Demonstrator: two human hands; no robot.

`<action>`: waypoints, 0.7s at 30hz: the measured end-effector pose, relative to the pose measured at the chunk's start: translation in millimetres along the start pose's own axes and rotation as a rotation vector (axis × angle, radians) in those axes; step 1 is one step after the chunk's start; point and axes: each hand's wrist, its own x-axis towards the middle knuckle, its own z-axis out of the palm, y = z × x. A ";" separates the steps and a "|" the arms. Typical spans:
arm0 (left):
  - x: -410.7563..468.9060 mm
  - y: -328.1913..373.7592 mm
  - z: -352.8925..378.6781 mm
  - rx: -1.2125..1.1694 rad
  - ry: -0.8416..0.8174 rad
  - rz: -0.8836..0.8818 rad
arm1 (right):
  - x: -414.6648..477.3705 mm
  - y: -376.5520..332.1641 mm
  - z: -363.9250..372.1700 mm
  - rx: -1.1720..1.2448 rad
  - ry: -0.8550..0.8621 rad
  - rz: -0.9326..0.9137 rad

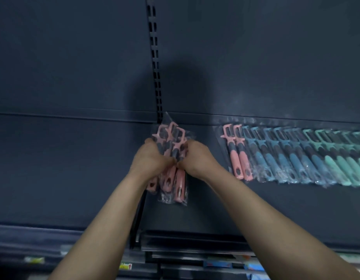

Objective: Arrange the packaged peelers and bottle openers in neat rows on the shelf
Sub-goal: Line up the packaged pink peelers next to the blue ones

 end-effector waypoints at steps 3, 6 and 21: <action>1.9 2.7 1.0 -0.072 -0.084 -0.010 | 1.5 3.6 0.9 0.126 0.066 0.090; 3.8 4.8 2.5 -0.156 -0.150 -0.069 | -0.6 5.8 0.8 0.297 0.132 0.185; 20.7 10.0 19.5 -0.736 -0.149 -0.179 | -16.4 1.9 -13.6 0.591 0.012 0.360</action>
